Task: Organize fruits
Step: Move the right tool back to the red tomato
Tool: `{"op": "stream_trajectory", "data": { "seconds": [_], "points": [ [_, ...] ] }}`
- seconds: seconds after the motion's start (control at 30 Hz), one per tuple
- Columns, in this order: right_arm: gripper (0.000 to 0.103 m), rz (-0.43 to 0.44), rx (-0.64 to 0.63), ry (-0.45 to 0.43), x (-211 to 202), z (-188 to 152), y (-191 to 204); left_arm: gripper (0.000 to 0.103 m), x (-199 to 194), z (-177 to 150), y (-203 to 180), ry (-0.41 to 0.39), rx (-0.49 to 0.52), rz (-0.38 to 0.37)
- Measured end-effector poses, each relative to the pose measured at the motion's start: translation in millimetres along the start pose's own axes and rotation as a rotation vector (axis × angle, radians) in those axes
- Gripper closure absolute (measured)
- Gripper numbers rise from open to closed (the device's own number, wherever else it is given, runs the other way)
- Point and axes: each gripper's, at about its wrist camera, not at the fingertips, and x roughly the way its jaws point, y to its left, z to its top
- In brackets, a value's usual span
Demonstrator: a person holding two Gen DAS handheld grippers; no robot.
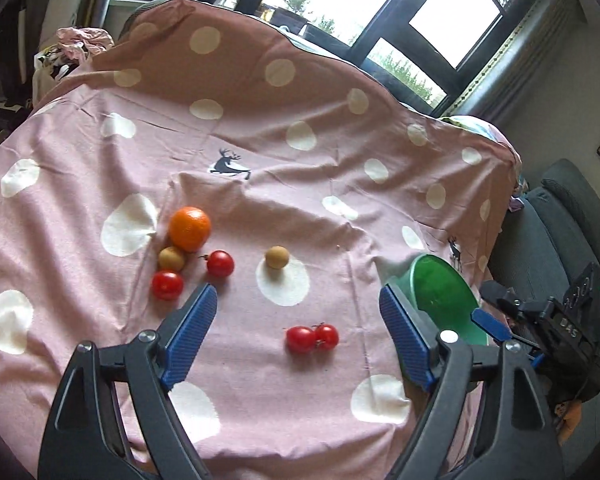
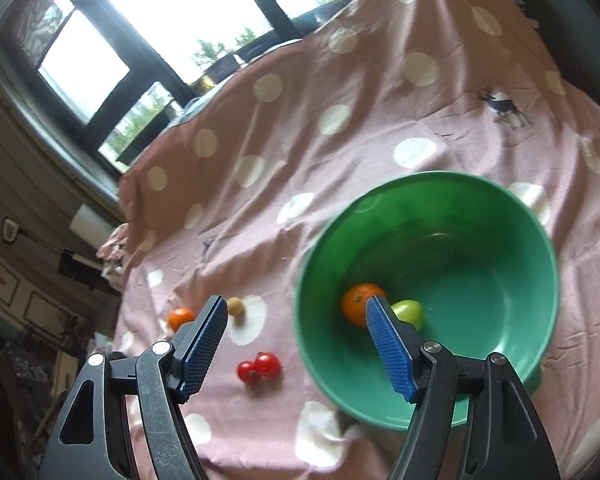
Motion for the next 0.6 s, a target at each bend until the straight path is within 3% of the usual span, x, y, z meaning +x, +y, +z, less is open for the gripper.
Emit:
{"op": "stream_trajectory", "data": {
  "seconds": [0.1, 0.17, 0.27, 0.4, 0.43, 0.5, 0.6],
  "points": [
    [0.031, 0.111, -0.034, 0.036, 7.9, -6.7, 14.5, 0.020, 0.9, 0.6, 12.2, -0.002, 0.018, 0.034],
    [0.031, 0.126, -0.049, 0.066, 18.3, -11.8, 25.7, 0.020, 4.5, 1.1, 20.4, -0.004, 0.032, 0.062],
    [0.031, 0.068, -0.107, 0.104, 36.8, -21.5, 41.5, 0.020, 16.0, 2.1, 32.9, 0.011, 0.037, 0.102],
    [0.032, 0.003, -0.167, 0.166, 63.3, -33.0, 55.9, 0.022, 32.6, 1.6, 35.4, 0.068, 0.062, 0.097],
    [0.036, 0.010, -0.166, 0.177, 67.9, -34.8, 57.0, 0.023, 34.9, 1.3, 32.9, 0.069, 0.084, 0.099],
    [0.054, 0.030, -0.159, 0.203, 76.8, -37.0, 59.0, 0.027, 39.4, 0.5, 28.4, 0.071, 0.119, 0.109],
    [0.067, 0.033, -0.145, 0.234, 90.0, -41.0, 56.4, 0.041, 49.0, 1.2, 27.4, 0.104, 0.123, 0.094]
  ]
}}
